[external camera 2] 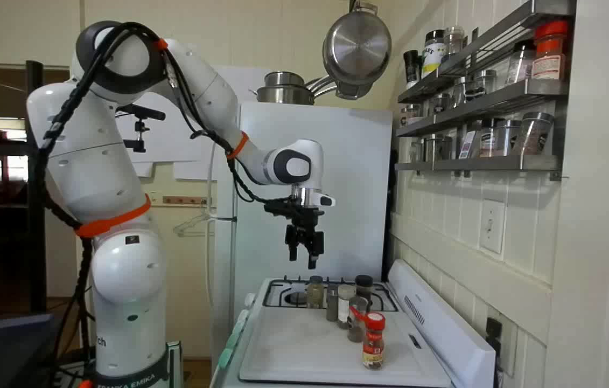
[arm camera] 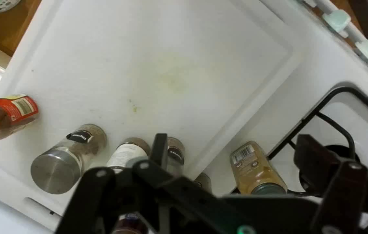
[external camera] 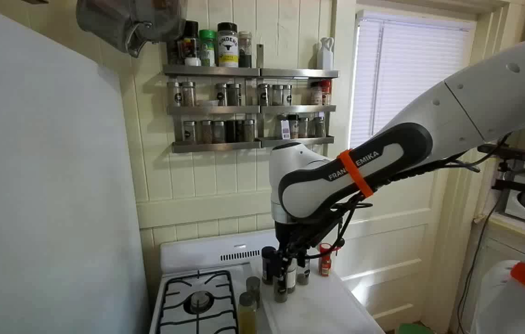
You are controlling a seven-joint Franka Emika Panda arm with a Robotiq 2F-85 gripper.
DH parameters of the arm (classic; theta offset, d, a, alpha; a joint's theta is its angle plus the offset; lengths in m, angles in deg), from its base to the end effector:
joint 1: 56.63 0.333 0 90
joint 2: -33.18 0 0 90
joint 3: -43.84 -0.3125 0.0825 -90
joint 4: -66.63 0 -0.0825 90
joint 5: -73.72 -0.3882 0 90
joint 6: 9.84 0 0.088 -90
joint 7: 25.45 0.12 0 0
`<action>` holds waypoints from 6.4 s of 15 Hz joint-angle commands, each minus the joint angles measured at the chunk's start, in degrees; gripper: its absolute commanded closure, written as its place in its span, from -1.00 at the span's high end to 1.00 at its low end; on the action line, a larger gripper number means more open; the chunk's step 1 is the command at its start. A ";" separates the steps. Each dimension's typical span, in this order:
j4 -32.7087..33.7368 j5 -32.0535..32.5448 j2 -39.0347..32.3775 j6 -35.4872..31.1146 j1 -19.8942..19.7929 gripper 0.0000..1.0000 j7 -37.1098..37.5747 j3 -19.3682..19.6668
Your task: Close the lid on the red container.
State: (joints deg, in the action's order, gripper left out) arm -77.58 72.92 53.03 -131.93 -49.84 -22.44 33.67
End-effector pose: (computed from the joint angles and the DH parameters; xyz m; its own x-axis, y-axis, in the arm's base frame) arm 0.4038 0.1222 0.3783 0.9744 0.2210 -0.0415 0.2230 -0.9735 0.0507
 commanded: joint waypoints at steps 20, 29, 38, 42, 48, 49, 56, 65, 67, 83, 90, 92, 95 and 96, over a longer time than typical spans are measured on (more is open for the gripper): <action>-13.09 5.64 14.98 -2.42 -6.81 1.00 17.17 1.57; -13.20 10.37 14.23 -12.08 -15.58 1.00 17.53 4.00; -13.21 8.89 11.54 -10.86 -17.03 1.00 18.42 5.45; -13.23 9.41 9.53 -12.13 -17.89 1.00 18.00 6.51; -13.17 11.77 7.21 -14.51 -19.34 -0.17 18.54 6.38; -13.17 12.55 6.95 -15.27 -19.69 -0.34 18.69 6.18; -13.18 17.90 5.47 -19.73 -21.62 -1.00 20.00 5.20; -13.01 20.23 5.89 -19.91 -21.66 -1.00 20.13 4.83; -13.05 20.74 6.04 -20.04 -21.78 -1.00 20.22 4.80; -13.09 23.88 6.61 -22.44 -21.96 -1.00 20.51 3.68; -12.62 24.65 6.78 -22.47 -21.83 -1.00 20.47 3.13; -12.24 24.71 6.35 -22.41 -21.62 -1.00 20.33 2.94; -11.91 24.55 5.80 -22.45 -21.22 -0.98 20.18 2.58; -11.83 24.64 5.68 -22.42 -21.23 -0.99 20.29 2.38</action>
State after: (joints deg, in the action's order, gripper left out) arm -89.47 96.01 59.44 -153.08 -71.05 -3.56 36.72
